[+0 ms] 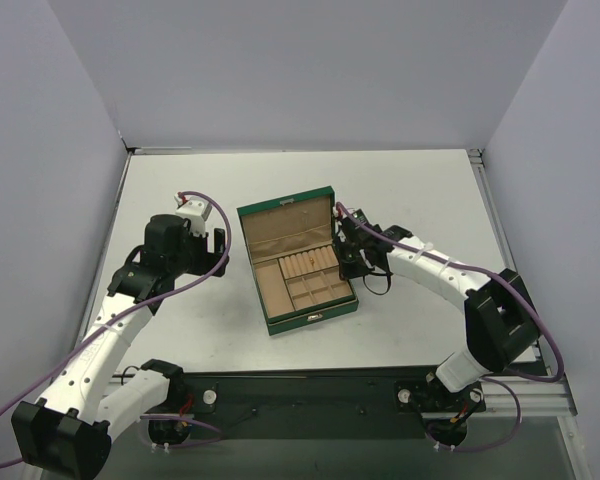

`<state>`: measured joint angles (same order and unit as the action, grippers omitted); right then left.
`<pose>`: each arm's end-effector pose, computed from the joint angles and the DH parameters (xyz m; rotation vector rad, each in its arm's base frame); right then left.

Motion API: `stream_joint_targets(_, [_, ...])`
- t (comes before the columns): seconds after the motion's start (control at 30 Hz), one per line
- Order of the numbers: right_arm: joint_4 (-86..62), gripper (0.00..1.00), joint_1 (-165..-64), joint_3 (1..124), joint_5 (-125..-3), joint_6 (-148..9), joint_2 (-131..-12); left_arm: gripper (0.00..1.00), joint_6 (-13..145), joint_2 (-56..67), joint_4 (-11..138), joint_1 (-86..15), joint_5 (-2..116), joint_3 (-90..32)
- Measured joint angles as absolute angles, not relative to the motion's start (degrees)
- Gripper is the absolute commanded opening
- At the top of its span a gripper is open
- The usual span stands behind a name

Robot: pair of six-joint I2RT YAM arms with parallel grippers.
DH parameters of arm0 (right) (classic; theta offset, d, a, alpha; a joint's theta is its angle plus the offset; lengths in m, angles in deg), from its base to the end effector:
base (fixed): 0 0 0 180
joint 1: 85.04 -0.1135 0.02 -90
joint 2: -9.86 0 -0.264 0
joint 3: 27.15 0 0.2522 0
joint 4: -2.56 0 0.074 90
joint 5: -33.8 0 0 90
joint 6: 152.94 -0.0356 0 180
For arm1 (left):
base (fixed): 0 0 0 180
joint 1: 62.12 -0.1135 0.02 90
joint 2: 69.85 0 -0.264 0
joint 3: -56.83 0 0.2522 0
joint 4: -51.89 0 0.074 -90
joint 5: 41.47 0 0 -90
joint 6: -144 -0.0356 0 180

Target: Organize the mixed jewelry

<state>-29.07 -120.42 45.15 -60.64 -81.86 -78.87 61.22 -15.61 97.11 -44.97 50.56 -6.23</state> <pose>0.2668 0.1929 0.2247 -0.3906 2.4440 0.5182 0.1937 -0.0611 0.3014 0.2119 2.2093 -0.2751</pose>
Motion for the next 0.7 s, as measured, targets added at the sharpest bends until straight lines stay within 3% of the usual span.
stream_joint_targets(0.7, [-28.9, 0.00, -120.7, 44.0, -57.6, -82.4, -75.0, 0.88, 61.2, -15.6, 97.1, -45.0, 50.6, -6.2])
